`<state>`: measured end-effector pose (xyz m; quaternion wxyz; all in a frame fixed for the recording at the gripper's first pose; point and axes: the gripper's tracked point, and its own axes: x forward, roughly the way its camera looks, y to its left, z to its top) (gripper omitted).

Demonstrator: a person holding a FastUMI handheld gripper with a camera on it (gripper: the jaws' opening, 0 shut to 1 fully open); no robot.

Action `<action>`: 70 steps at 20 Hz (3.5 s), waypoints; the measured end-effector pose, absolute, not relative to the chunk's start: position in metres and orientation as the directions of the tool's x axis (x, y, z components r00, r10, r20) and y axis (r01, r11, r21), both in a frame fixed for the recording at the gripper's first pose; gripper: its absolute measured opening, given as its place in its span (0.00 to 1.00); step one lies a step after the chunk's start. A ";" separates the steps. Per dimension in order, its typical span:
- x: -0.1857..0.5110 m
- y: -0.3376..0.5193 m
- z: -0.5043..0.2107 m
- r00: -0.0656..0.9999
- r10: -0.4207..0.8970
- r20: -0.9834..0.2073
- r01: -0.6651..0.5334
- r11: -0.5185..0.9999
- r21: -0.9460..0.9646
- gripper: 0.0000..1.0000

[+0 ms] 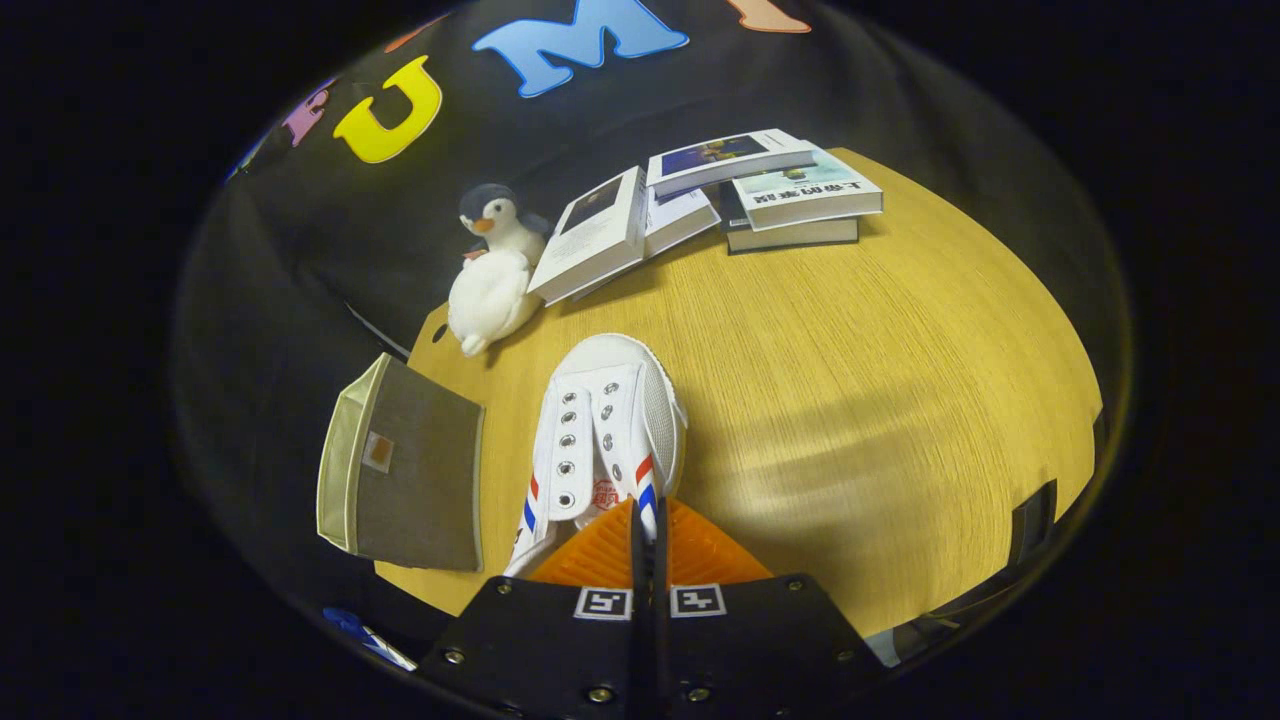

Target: Open the storage box then place both shoes into the box .Put the left shoe in first, then the right shoe, with the right side of both shoes facing outward in a uniform manner.

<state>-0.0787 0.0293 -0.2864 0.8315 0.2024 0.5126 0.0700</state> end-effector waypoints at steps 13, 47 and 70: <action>-0.047 0.118 -0.225 0.510 0.366 -0.778 0.008 0.903 0.430 0.00; -0.016 0.299 -0.139 0.705 0.429 -0.565 -0.309 0.903 0.300 0.99; -0.009 0.037 -0.009 0.950 0.168 -0.262 -0.152 0.985 0.078 0.99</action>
